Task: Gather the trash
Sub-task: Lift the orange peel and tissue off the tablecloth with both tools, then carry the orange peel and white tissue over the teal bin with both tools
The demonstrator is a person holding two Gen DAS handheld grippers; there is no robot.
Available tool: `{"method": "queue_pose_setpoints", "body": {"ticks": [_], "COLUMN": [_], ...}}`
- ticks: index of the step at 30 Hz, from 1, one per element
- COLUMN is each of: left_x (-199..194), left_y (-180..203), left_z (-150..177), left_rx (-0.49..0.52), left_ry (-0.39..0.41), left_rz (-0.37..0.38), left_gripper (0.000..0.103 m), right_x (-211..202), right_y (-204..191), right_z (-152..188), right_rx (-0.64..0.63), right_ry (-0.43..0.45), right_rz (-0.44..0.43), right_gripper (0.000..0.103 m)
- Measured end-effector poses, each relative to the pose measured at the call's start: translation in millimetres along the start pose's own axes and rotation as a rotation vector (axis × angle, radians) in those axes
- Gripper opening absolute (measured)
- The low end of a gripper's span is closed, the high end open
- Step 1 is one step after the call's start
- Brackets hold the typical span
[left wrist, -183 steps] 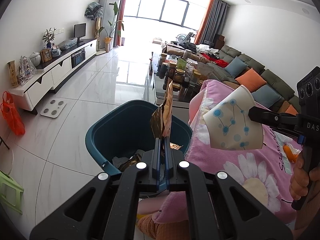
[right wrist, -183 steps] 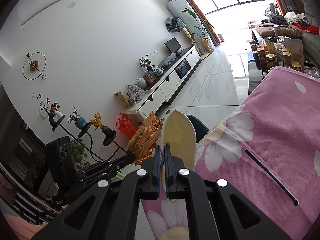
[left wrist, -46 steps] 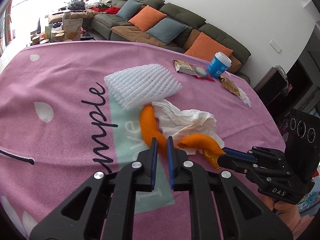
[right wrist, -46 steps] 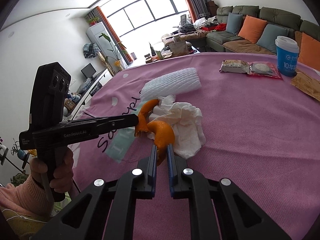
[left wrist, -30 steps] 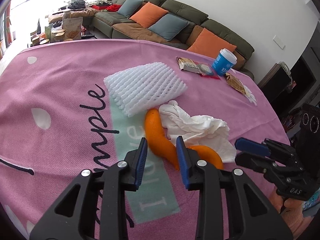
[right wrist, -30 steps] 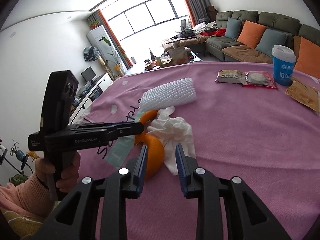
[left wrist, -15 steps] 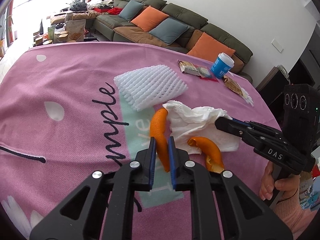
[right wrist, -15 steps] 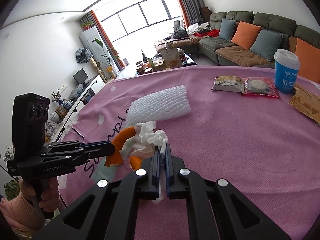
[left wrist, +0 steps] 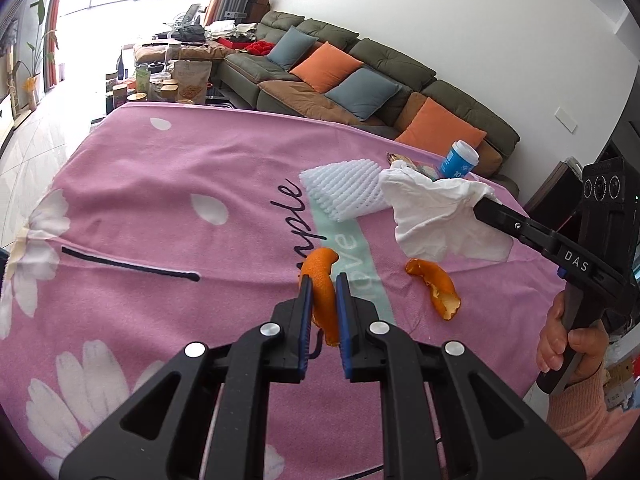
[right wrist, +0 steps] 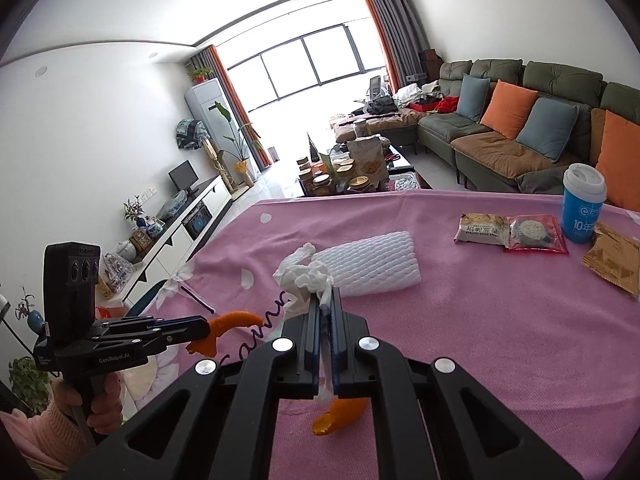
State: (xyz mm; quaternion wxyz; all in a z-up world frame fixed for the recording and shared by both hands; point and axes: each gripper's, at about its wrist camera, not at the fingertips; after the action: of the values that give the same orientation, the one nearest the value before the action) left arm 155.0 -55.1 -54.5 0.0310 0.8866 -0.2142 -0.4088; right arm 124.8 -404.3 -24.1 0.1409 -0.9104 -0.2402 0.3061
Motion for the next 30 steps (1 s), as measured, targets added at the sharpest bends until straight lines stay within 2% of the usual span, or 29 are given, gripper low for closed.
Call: {"method": "queue_pose_setpoints", "body": {"ticks": [9, 14, 16, 18, 21, 26, 30], "left_x": [-34, -28, -26, -25, -22, -16, -20], "left_y": [-30, -44, -48, -51, -53, -52, -50], "left_z": [24, 38, 43, 46, 47, 48, 48], "left_rx": [-0.034, -0.041, -0.045, -0.048, -0.056, -0.065, -0.065], "left_ry": [0.026, -0.026, -0.040, -0.039, -0.042, -0.052, -0.042], "left_rz": [-0.067, -0.109, -0.118, -0.128, -0.107, -0.073, -0.085], "left_gripper": [0.012, 0.013, 0.017, 0.027, 0.028, 0.014, 0.013], "right_x": [25, 40, 44, 48, 51, 55, 58], "right_y": [-30, -44, -47, -49, -53, -58, -62], "right_z": [3, 5, 4, 4, 5, 5, 4], "right_rx": [-0.014, -0.027, -0.029, -0.030, -0.031, -0.029, -0.033], "right_ry": [-0.034, -0.061, -0.070, -0.078, -0.086, -0.089, -0.087], "right_rz": [-0.099, -0.133, -0.142, -0.146, -0.151, -0.162, -0.177], "right_gripper": [0.003, 0.003, 0.003, 0.003, 0.003, 0.003, 0.003]}}
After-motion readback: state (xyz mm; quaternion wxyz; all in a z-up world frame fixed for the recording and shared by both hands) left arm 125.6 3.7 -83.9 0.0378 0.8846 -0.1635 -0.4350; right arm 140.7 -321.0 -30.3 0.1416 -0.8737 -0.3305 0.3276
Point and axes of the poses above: each gripper's, at about its wrist camera, not at the fingertips, and x roughly the way its jaws point, y to its right, z to its underside, and after that the axes turned 8 degrees about -z, right-handed
